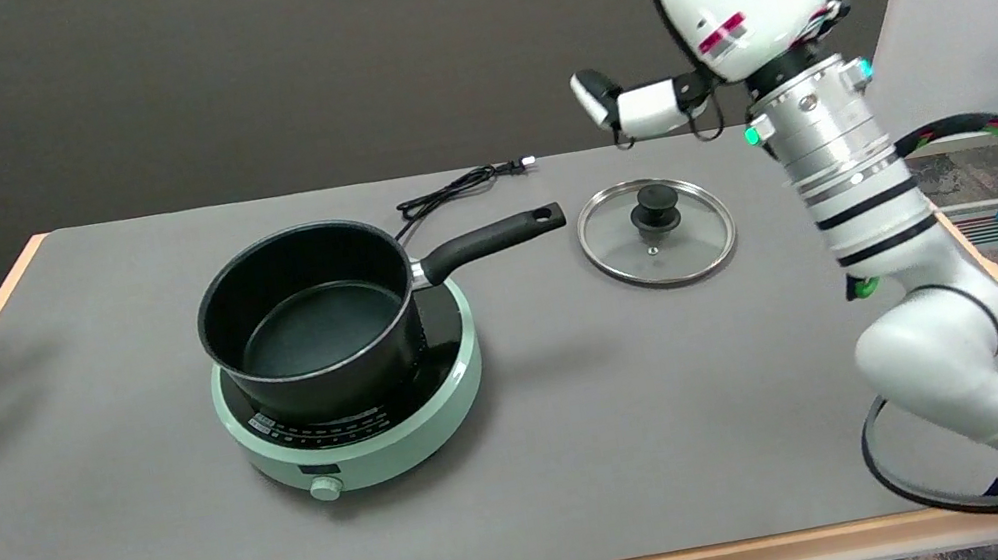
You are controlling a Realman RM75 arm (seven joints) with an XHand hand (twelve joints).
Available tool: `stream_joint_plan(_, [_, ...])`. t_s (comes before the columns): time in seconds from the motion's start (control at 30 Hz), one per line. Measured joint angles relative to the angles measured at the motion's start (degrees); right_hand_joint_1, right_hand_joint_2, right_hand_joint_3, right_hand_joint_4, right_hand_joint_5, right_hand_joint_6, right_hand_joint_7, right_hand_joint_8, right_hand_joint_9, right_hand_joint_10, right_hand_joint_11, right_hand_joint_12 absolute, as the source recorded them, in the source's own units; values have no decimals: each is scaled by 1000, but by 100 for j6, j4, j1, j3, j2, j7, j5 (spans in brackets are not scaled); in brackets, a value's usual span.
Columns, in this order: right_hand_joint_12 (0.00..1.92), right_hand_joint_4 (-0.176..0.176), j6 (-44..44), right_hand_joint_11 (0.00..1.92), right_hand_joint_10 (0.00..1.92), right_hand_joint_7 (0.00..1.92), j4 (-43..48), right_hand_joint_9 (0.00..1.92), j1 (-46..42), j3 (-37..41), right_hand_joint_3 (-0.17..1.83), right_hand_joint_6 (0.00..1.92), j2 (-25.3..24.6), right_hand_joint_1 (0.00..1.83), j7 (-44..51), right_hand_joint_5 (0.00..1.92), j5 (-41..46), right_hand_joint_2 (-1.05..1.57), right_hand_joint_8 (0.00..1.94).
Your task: Pick up the pot.
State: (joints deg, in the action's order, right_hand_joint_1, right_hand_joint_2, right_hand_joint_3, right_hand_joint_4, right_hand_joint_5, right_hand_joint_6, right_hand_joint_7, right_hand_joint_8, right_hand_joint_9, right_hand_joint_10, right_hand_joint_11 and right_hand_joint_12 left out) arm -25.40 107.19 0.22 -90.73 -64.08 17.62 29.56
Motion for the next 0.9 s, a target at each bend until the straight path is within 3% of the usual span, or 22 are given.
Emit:
stream_joint_plan(0.33, [116, 5, -154, -1, 134, 102, 3, 8, -40, -488, 913, 172, -273, 798, 525, 200, -209, 374, 143])
stream_joint_plan(0.4, [84, -17, -171, -1, 30, 79, 3, 28, -46, -582, 891, 253, -328, 870, 634, 135, -232, 375, 157])
stream_joint_plan(0.43, [81, -28, -180, -1, 95, 75, 3, 3, -51, -634, 891, 190, -356, 795, 697, 153, -244, 361, 143])
stream_joint_plan(0.47, [69, -63, -186, -1, 69, 56, 3, 7, -54, -681, 877, 202, -380, 805, 756, 131, -254, 350, 129])
stream_joint_plan(0.5, [58, -74, -191, -1, 60, 49, 3, 6, -57, -725, 874, 202, -399, 817, 804, 121, -261, 349, 120])
stream_joint_plan(0.8, [24, -75, -264, -1, 34, 45, -2, 2, -77, -1114, 877, 203, -553, 877, 1233, 108, -316, 352, 100])
stream_joint_plan(0.9, [108, -75, -272, -1, 80, 51, -10, 8, -82, -1220, 896, 205, -594, 857, 1323, 125, -325, 357, 127])
